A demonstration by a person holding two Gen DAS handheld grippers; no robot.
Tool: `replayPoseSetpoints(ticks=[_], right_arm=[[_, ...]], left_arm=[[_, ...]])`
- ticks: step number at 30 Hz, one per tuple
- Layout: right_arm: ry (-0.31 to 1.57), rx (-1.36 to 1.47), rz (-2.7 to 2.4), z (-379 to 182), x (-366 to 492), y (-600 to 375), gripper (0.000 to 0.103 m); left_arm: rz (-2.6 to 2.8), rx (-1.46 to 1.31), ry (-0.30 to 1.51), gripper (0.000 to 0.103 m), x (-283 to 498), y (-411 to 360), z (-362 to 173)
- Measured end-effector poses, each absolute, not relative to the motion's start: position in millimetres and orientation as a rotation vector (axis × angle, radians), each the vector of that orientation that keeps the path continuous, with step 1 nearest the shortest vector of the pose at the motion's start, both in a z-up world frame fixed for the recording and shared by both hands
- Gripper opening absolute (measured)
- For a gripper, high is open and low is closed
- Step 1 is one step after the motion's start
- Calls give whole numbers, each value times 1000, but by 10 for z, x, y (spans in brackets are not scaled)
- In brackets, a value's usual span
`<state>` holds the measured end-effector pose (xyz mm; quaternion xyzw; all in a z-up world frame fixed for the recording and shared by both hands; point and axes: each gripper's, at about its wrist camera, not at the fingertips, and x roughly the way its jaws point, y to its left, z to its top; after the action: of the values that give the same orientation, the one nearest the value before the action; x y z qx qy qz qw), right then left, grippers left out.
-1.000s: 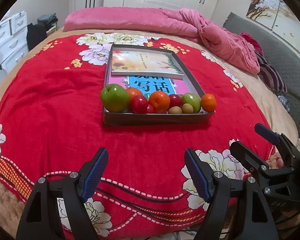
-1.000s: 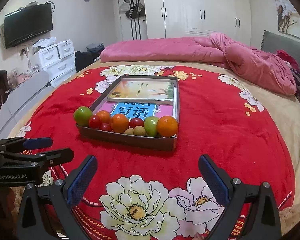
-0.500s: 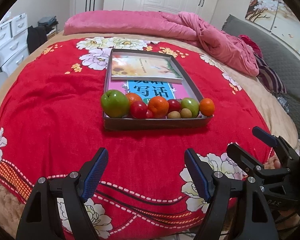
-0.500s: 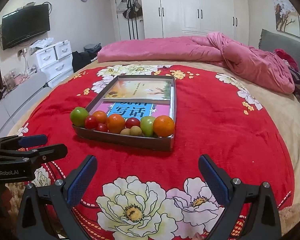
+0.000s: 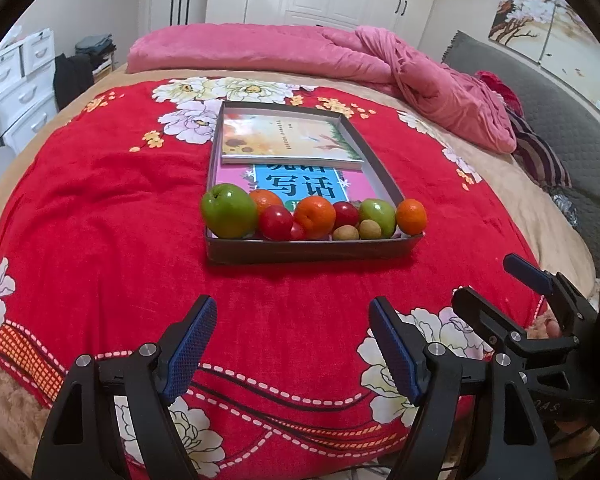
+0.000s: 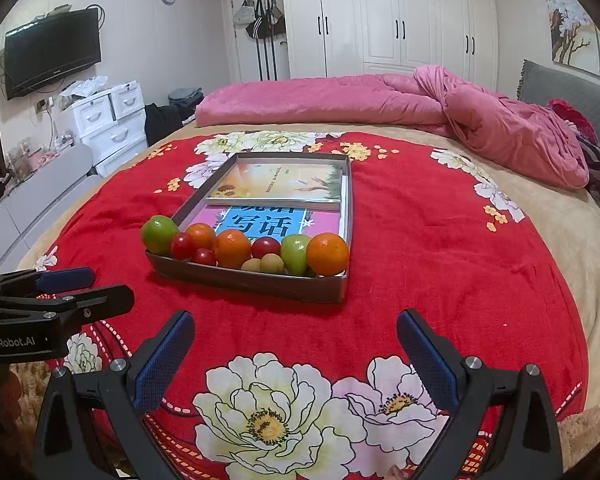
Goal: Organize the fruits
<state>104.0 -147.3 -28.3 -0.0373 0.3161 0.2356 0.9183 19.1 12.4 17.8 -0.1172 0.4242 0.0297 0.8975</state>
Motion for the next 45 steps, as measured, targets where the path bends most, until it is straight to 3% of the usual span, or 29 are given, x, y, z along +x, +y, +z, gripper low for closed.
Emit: replayPoseSetpoints(ticks=[45], right_arm=[[650, -73, 468, -278, 1065, -1514, 102]], left_arm=[[75, -223, 868, 79, 192, 100, 216]])
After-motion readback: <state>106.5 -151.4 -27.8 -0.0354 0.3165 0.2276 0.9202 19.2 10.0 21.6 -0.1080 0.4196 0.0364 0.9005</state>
